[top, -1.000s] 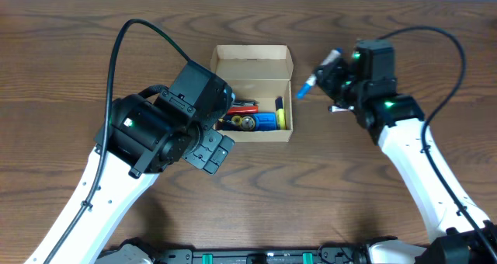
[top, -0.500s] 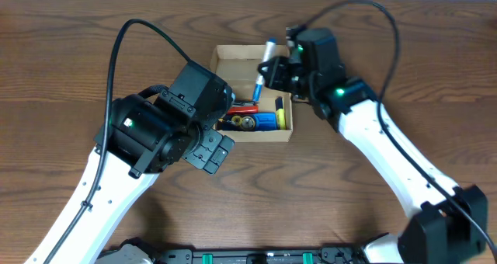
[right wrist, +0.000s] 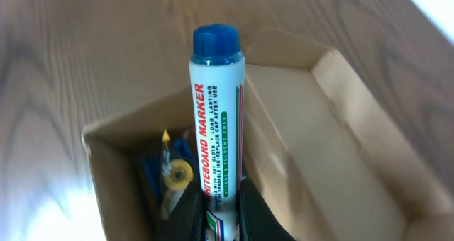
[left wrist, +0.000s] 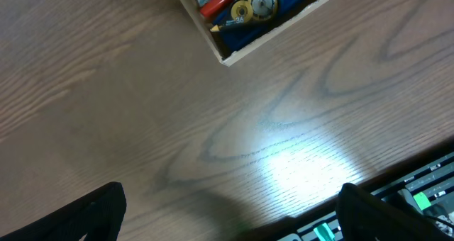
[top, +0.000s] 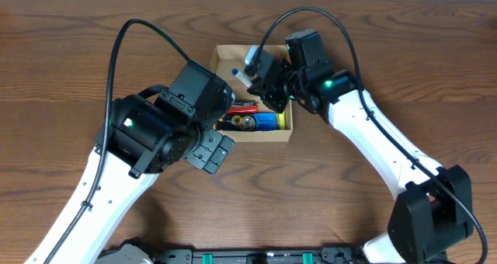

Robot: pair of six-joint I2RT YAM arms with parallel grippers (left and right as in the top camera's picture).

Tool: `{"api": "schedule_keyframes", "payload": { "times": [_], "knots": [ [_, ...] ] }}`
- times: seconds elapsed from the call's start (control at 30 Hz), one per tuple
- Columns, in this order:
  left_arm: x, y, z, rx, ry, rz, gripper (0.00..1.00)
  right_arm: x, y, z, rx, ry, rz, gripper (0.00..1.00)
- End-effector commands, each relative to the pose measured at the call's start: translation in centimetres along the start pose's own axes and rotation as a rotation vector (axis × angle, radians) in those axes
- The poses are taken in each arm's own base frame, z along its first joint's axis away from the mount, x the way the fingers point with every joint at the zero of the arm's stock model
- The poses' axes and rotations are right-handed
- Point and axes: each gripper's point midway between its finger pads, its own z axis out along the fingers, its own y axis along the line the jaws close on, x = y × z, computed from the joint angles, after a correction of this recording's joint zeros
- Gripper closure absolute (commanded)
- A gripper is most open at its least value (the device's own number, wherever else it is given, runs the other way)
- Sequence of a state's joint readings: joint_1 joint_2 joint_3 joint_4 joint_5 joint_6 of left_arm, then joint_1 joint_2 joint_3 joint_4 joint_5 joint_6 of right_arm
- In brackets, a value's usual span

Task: Pack container
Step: 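Lift the blue-capped marker and carry it over the box with the right gripper, then lower the blue-capped marker into the box and open the right gripper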

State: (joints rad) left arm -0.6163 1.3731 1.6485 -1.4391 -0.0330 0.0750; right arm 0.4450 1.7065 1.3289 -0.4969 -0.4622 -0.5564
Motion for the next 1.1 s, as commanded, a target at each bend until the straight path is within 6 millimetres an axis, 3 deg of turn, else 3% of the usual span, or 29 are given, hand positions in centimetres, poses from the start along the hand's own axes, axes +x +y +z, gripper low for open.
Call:
{"api": "schedule_keyframes", "payload": {
  "times": [0.0, 0.3, 0.8, 0.87, 1.07],
  "knots": [
    [0.0, 0.0, -0.3, 0.0, -0.008, -0.012, 0.05, -0.7, 0.9, -0.2, -0.039, -0.021, -0.311, 0.99],
    [0.0, 0.0, -0.3, 0.0, -0.007, -0.012, 0.05, 1.7, 1.3, 2.0, -0.036, 0.105, -0.47, 0.99],
    [0.0, 0.0, -0.3, 0.0, -0.008, -0.012, 0.05, 4.4, 3.5, 4.9, -0.124, 0.2, -0.477, 0.98],
    [0.0, 0.0, -0.3, 0.0, -0.008, -0.012, 0.05, 4.4, 3.5, 5.0, -0.119, 0.207, -0.481, 0.92],
    [0.0, 0.0, -0.3, 0.0, -0.008, -0.012, 0.05, 4.3, 3.7, 5.0, -0.115, 0.207, -0.443, 0.5]
  ]
}}
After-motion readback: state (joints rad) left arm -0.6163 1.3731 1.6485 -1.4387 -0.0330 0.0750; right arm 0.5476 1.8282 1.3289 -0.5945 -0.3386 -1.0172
